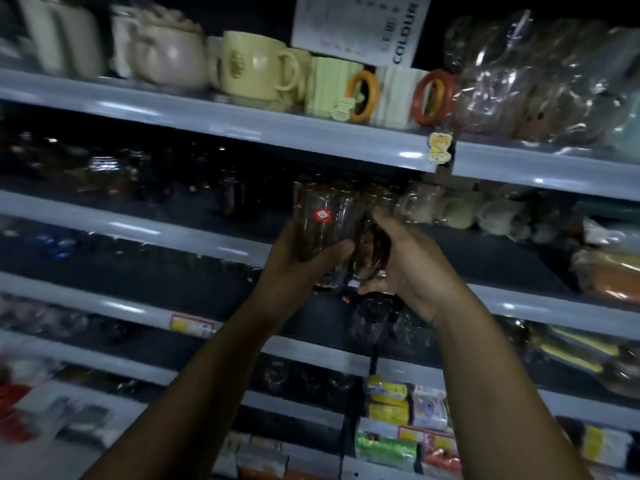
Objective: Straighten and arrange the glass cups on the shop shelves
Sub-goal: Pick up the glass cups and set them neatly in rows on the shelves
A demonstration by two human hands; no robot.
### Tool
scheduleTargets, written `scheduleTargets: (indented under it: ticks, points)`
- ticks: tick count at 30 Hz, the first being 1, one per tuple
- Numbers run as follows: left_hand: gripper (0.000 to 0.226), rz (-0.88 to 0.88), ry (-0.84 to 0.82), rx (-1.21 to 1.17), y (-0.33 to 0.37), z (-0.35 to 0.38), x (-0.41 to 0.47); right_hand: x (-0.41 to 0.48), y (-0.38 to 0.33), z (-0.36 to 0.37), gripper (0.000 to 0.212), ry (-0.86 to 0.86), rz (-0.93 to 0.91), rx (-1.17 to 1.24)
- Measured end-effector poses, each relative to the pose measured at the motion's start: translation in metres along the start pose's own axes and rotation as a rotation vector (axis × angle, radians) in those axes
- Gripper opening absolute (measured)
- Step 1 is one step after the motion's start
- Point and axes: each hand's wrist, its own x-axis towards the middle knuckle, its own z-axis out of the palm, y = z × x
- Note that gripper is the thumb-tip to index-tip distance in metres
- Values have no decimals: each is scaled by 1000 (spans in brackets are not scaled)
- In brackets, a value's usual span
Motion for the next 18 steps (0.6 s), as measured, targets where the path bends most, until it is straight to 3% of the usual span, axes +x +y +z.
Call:
scheduleTargets:
  ticks: [5,9,13,18]
  points:
    - [58,-53,215,3,9,-45,-41,8,7,49,29,-169,-13,-61]
    - [57,-47,327,66,20,-86,-65,14,12,99,20,-225,1,51]
    - [54,-33,394,106,32,-125,-80,16,13,155,16,-314,119,295]
    - [49,-46,393,108,42,-190,-83,28,19,228,19,-286,115,327]
